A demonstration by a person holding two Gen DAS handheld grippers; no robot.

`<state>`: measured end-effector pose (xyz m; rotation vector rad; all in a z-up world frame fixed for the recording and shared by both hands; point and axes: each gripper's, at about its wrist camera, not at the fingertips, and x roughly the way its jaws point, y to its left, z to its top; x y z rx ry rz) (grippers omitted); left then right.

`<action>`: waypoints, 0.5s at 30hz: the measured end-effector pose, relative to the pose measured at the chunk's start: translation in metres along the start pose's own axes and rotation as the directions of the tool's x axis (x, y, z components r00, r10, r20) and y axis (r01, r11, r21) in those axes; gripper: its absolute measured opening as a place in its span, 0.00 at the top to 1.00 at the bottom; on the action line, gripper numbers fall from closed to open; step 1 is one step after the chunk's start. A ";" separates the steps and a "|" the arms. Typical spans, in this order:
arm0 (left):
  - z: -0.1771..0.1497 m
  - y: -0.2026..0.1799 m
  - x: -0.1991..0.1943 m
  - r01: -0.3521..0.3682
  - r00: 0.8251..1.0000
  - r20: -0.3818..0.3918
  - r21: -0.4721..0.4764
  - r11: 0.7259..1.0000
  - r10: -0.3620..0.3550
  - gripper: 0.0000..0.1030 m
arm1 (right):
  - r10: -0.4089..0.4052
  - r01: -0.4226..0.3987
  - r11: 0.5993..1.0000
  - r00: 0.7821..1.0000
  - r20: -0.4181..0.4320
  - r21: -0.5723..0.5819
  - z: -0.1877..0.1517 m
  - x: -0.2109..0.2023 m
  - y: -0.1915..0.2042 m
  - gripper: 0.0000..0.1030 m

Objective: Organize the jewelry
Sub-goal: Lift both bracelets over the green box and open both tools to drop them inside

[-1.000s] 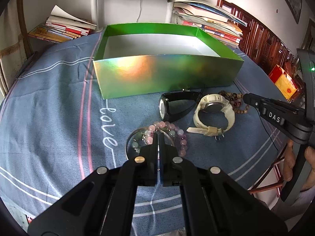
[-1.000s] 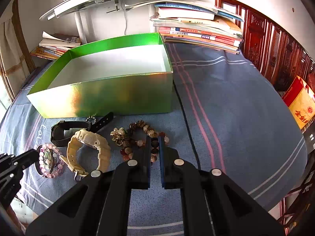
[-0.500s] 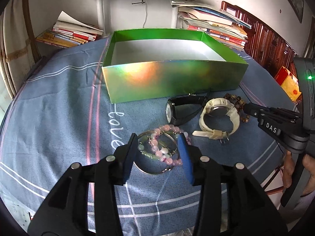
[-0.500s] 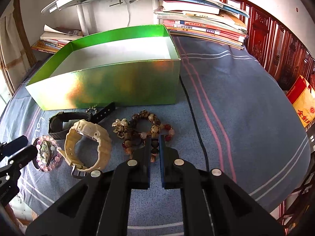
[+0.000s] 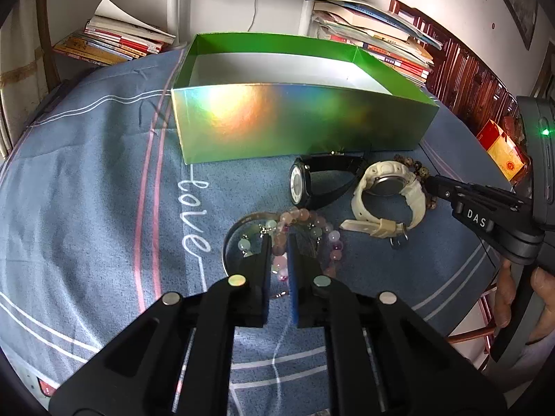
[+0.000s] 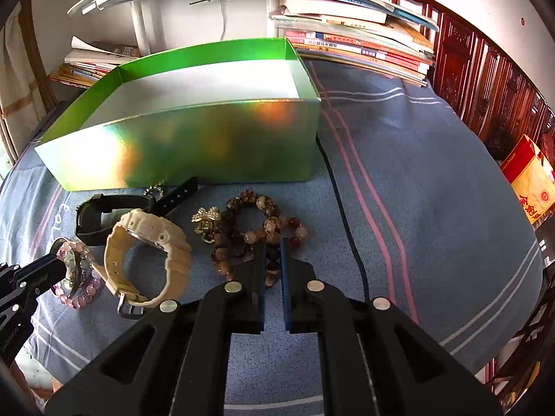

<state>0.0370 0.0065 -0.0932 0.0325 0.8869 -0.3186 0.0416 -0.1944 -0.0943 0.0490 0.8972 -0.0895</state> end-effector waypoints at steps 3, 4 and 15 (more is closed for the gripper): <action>0.003 0.001 -0.010 0.000 1.000 0.026 -0.002 1.000 0.000 0.92 | 0.003 -0.003 1.000 0.999 0.032 -0.007 0.003 -0.010 0.002 0.92; 0.004 0.001 -0.013 0.000 0.999 0.037 -0.002 1.000 0.000 0.92 | 0.006 -0.006 1.000 0.999 0.046 -0.006 0.004 -0.015 0.003 0.92; 0.016 -0.004 -0.041 -0.015 0.993 0.120 0.013 1.000 0.013 0.92 | 0.028 -0.025 0.999 0.996 0.086 -0.034 0.010 -0.030 0.011 0.92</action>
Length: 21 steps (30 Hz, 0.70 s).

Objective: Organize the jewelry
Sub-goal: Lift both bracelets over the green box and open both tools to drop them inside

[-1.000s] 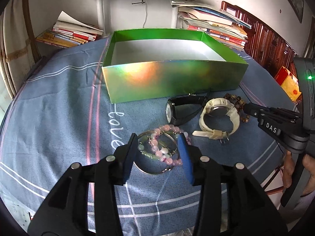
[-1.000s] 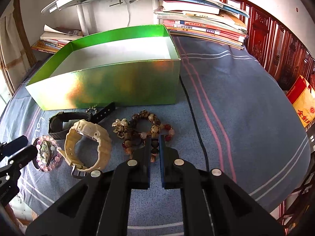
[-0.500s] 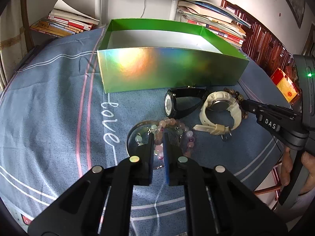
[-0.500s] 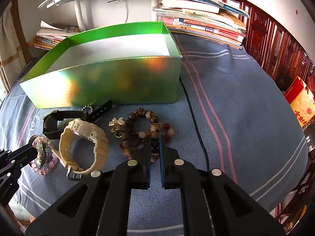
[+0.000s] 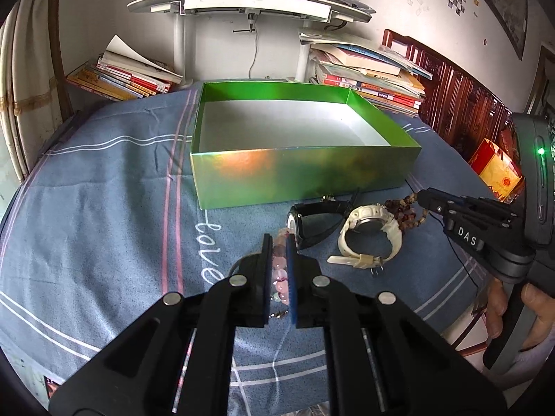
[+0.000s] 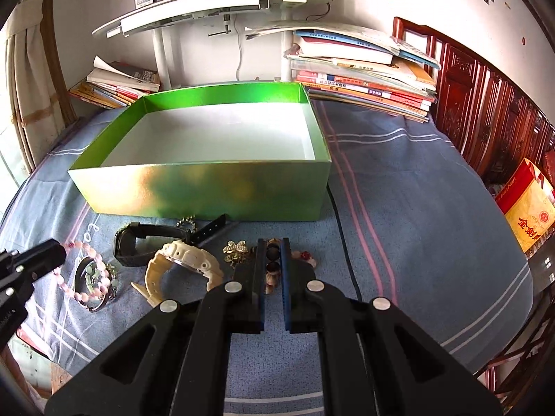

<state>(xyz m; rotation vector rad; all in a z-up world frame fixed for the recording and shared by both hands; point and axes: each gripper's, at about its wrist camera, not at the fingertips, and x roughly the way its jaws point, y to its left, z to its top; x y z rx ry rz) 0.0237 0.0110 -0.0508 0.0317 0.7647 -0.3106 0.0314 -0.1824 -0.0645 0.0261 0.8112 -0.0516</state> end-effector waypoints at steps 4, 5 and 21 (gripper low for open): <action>0.000 0.001 -0.001 -0.002 1.000 0.000 -0.001 1.000 0.002 0.92 | 0.006 -0.006 1.000 1.000 -0.009 0.000 0.000 0.004 0.002 0.92; 0.001 0.001 -0.001 -0.001 1.000 0.000 -0.003 1.000 0.001 0.92 | 0.007 -0.007 1.000 1.000 -0.009 -0.001 -0.001 0.004 0.002 0.92; 0.040 0.033 -0.031 -0.014 0.995 0.100 -0.065 0.998 0.021 0.92 | 0.034 -0.037 0.999 0.991 0.126 0.019 0.034 -0.035 -0.006 0.92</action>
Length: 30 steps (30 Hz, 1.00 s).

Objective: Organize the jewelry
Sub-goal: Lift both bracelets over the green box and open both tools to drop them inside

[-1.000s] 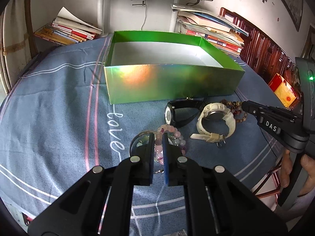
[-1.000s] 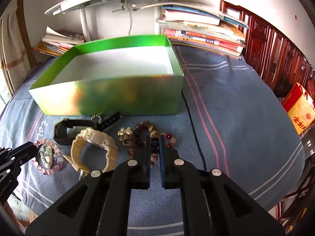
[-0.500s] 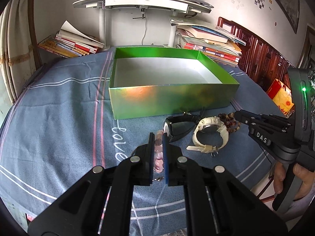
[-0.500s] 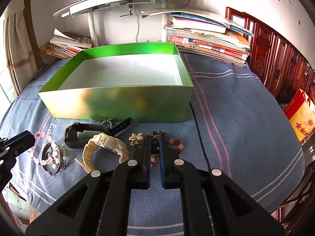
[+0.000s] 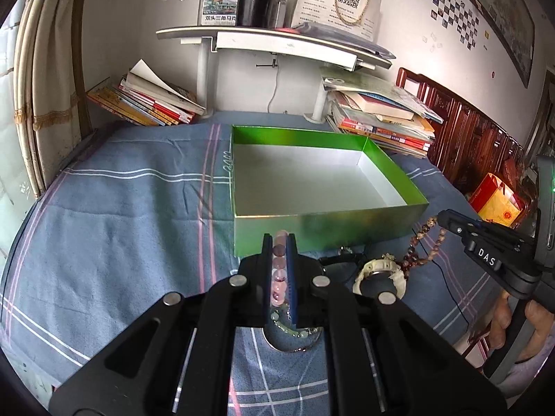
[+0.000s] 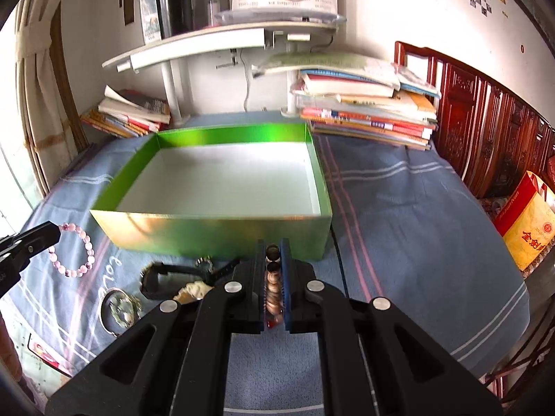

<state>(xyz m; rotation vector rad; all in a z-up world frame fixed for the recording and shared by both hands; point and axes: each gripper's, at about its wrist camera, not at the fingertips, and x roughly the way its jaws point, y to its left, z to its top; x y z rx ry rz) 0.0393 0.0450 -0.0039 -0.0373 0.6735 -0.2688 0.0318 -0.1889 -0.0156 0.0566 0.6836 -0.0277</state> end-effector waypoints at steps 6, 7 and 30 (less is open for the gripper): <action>0.007 0.003 0.007 0.017 1.000 -0.024 -0.014 1.000 -0.017 0.92 | 0.032 -0.032 0.999 0.999 0.003 0.003 0.010 -0.002 -0.004 0.92; 0.011 0.003 0.009 0.015 1.000 -0.022 -0.011 1.000 -0.016 0.92 | 0.036 -0.036 0.999 0.999 0.010 0.003 0.015 -0.002 -0.004 0.92; 0.080 0.004 0.115 -0.080 0.996 -0.038 -0.013 0.997 0.079 0.42 | -0.005 0.005 1.000 1.000 -0.013 0.006 0.073 0.082 0.017 0.55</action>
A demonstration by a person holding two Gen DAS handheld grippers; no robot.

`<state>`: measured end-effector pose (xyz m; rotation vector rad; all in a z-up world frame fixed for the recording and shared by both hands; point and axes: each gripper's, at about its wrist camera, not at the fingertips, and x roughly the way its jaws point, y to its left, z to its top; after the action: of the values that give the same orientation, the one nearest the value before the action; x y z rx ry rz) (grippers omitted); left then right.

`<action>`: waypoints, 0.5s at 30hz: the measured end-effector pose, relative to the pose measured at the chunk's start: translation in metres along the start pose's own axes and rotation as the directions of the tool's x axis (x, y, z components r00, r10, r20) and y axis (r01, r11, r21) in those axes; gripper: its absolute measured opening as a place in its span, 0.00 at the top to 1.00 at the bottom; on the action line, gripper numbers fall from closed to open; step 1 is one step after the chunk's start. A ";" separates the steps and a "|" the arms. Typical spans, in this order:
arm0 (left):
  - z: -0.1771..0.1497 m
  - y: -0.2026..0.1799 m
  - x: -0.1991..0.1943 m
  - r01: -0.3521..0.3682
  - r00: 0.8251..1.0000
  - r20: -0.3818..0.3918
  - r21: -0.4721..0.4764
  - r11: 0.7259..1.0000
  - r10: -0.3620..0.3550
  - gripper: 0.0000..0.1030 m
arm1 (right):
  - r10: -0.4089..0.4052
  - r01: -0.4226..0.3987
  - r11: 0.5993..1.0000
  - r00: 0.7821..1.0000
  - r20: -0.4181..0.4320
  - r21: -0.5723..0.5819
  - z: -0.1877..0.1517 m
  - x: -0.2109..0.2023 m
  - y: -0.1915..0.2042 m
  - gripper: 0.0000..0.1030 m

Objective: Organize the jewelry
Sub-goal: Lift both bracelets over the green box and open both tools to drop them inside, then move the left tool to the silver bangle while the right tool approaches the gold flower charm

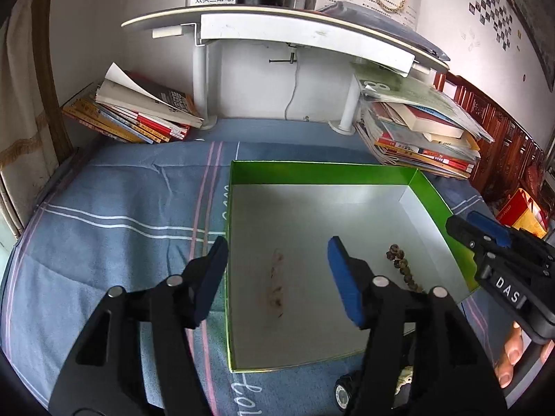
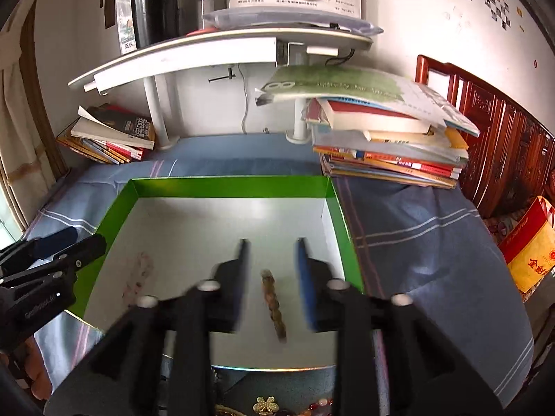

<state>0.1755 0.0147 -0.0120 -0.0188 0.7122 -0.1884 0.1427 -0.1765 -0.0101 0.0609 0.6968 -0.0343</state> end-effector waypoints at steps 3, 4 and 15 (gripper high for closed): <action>-0.010 0.000 -0.017 -0.023 1.000 0.011 0.024 0.999 0.023 0.42 | -0.001 0.001 1.000 1.000 0.021 0.001 -0.007 -0.019 -0.007 0.55; -0.015 0.002 -0.026 -0.037 0.999 0.019 0.026 0.999 0.037 0.40 | -0.003 0.003 1.000 0.999 0.034 0.005 -0.012 -0.029 -0.011 0.55; -0.095 0.014 -0.070 -0.064 0.997 -0.034 0.036 0.997 0.065 0.17 | -0.029 0.032 0.993 0.999 -0.029 0.114 -0.088 -0.071 -0.065 0.42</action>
<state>0.0636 0.0450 -0.0396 0.0409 0.7439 -0.1395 0.0291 -0.2345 -0.0347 0.1615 0.7224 -0.1028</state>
